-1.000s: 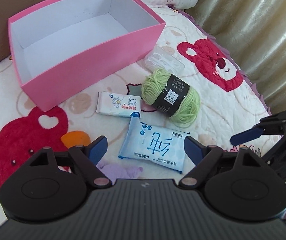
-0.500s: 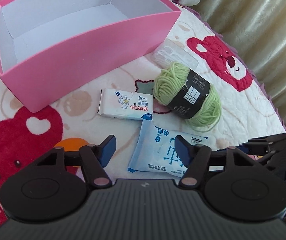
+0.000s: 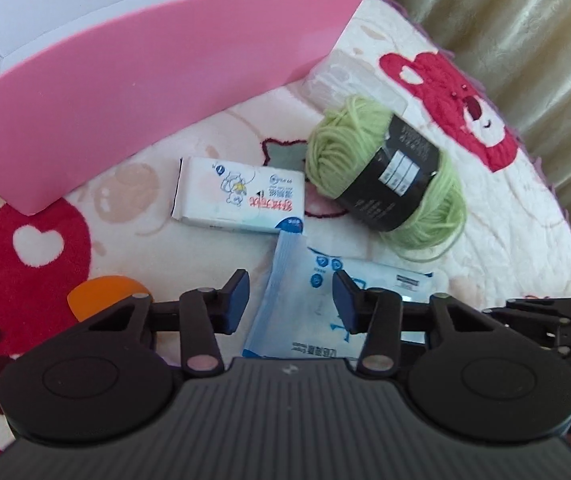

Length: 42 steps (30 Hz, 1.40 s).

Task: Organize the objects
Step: 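Close the left gripper on the wet-wipe pack and lift it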

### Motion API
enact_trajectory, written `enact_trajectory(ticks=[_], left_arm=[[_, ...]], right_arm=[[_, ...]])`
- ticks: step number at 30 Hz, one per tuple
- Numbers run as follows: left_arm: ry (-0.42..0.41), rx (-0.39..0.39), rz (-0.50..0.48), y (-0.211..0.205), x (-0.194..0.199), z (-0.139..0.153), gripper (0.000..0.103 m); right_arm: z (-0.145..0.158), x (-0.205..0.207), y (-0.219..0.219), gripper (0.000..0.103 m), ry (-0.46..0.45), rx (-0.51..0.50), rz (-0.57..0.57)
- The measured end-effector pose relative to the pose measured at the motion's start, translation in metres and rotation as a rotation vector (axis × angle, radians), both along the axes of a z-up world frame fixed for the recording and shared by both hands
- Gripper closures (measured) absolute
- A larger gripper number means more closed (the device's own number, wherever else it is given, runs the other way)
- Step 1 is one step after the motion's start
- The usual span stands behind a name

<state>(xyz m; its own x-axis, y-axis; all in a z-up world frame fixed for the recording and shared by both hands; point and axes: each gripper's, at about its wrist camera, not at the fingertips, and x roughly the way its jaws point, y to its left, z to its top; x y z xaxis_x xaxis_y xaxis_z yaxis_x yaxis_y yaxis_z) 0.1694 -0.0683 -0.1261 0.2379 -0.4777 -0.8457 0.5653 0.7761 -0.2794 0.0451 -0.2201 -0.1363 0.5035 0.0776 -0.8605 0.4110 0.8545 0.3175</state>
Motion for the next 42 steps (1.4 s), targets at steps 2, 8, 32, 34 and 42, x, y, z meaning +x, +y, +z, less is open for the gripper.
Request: enact_trajectory(ticks=[2, 8, 32, 34, 42], left_arm=[[0.019, -0.007, 0.008, 0.001, 0.001, -0.005, 0.060], [0.070, -0.069, 0.035, 0.006, 0.002, -0.013, 0.060], [0.239, -0.129, 0.150, 0.016, -0.019, -0.018, 0.072], [0.243, -0.124, 0.157, 0.020, -0.023, -0.014, 0.072], [0.286, -0.162, 0.196, 0.039, -0.030, 0.007, 0.072]], right_arm=[[-0.003, 0.000, 0.001, 0.055, 0.003, 0.009, 0.001], [-0.017, -0.002, -0.009, 0.054, 0.038, 0.140, -0.018], [0.000, 0.007, -0.006, 0.071, -0.049, -0.084, 0.141], [0.004, 0.007, -0.003, 0.070, -0.053, -0.087, 0.159], [0.027, 0.004, 0.011, 0.064, -0.111, -0.128, 0.224]])
